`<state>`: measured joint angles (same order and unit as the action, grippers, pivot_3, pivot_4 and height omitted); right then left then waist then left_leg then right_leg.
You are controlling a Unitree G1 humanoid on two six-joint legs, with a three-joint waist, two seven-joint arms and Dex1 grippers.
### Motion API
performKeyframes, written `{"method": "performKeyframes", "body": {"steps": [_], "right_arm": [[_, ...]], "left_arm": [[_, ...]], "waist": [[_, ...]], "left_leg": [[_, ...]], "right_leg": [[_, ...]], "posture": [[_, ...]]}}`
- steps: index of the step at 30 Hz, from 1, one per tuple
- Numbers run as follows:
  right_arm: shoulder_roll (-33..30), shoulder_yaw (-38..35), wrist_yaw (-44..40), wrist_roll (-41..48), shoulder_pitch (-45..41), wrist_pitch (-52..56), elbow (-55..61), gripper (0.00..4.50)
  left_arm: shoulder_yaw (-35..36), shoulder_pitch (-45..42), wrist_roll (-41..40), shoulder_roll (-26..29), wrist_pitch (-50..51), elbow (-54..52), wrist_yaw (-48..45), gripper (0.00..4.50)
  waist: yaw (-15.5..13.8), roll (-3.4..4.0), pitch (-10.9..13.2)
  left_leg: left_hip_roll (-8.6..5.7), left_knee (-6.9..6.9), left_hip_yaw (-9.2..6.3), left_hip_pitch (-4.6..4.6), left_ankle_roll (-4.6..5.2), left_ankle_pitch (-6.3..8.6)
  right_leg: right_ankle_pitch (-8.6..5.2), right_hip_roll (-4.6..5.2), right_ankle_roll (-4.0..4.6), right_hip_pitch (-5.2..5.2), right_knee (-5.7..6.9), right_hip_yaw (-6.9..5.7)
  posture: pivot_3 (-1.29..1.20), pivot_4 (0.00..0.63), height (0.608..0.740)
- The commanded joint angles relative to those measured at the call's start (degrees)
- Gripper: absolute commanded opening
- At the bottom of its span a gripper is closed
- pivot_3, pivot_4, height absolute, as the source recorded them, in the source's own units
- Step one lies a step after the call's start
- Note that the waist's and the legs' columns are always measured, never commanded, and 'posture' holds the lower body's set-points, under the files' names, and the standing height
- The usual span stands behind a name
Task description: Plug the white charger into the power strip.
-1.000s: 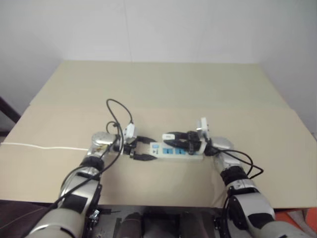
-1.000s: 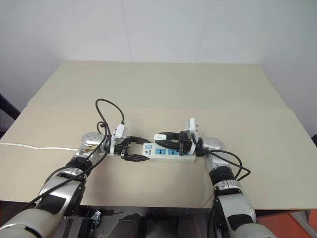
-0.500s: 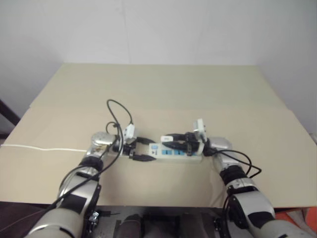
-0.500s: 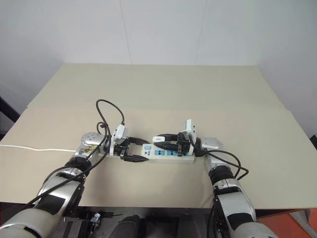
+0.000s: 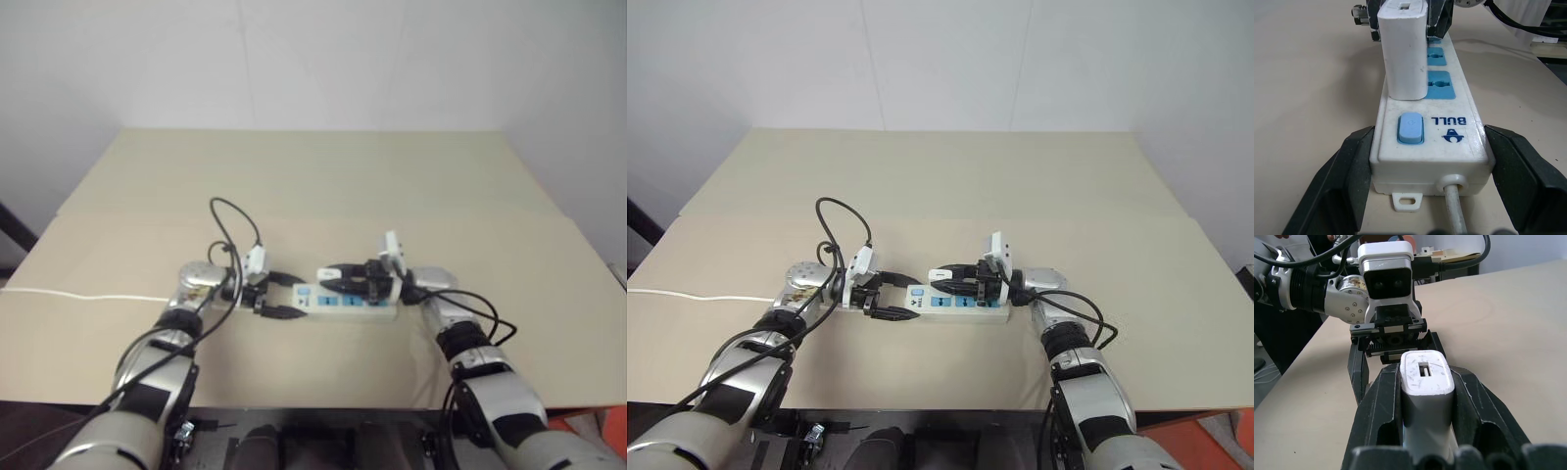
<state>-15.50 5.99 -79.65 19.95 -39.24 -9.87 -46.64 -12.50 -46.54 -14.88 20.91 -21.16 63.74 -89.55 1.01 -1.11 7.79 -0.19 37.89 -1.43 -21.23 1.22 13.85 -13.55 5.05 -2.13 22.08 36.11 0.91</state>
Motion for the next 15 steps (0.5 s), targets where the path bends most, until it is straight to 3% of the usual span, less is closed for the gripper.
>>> {"method": "performKeyframes", "body": {"steps": [1,15], "right_arm": [[-3.12,3.16,3.71,-7.97,4.76,0.6,-4.95,1.11],[-3.39,3.38,3.51,-8.37,5.45,-1.75,-4.96,1.11]], "left_arm": [[-1.06,-0.04,0.43,-0.03,-0.65,-0.64,-2.95,3.22],[-0.68,-0.22,0.86,-0.29,-0.86,-0.24,-2.95,3.22]], "waist": [[0.0,-0.01,-0.02],[-0.08,-0.1,-0.12]], "left_leg": [[0.0,0.0,0.0,0.0,0.0,0.0],[0.01,-0.02,0.0,0.02,0.0,0.0]], "right_leg": [[0.0,0.0,0.0,0.0,0.0,0.0],[-0.01,0.0,0.0,-0.01,-0.02,0.01]], "posture": [[0.0,0.15,0.74],[0.0,0.15,0.74]]}}
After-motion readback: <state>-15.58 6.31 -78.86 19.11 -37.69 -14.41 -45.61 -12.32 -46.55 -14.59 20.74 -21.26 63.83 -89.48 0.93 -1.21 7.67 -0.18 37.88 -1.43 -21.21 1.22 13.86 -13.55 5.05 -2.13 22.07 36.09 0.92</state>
